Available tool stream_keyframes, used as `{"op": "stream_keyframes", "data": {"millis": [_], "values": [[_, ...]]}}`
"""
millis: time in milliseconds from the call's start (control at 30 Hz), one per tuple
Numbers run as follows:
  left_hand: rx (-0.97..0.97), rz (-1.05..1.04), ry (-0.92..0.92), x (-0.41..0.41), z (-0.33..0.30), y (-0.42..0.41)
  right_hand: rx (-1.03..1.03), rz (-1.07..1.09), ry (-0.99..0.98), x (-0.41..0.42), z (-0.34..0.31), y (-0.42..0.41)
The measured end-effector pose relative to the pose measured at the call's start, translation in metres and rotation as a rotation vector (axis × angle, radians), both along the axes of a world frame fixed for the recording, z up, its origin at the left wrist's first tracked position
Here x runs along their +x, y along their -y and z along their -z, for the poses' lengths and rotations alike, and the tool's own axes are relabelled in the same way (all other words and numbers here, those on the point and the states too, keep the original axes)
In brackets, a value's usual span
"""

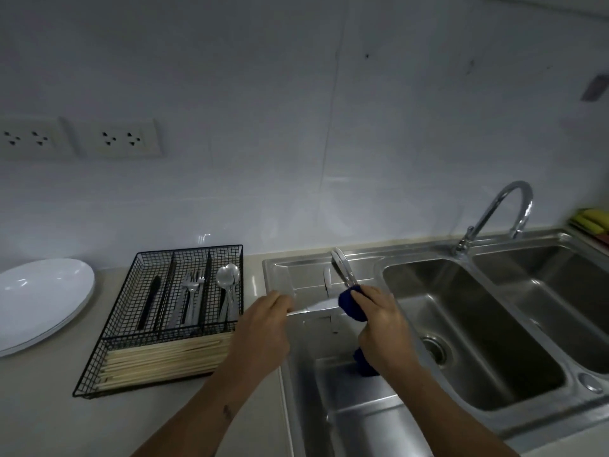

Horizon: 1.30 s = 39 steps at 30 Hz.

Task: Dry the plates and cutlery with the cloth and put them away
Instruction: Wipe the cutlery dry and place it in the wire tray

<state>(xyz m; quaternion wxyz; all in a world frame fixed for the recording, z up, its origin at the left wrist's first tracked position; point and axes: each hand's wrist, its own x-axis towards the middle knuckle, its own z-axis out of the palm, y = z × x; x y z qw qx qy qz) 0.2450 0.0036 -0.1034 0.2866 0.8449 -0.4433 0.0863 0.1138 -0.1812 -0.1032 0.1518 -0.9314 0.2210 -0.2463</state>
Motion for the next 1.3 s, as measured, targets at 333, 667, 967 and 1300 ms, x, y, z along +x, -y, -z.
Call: {"op": "stream_keyframes", "data": {"millis": [333, 667, 967, 1300], "values": [[0.003, -0.058, -0.223, -0.001, -0.032, 0.034, -0.178, -0.178, 0.003, 0.005, -0.013, -0.032], [0.124, -0.096, -0.375, -0.003, -0.036, 0.025, -0.209, -0.171, -0.11, -0.006, 0.003, -0.034], [0.217, -0.086, -0.431, 0.0, -0.029, 0.012, -0.098, -0.06, -0.053, -0.013, 0.008, -0.019], [0.109, 0.068, -0.182, -0.016, -0.02, 0.036, -0.096, -0.082, 0.061, 0.004, -0.001, -0.024]]}}
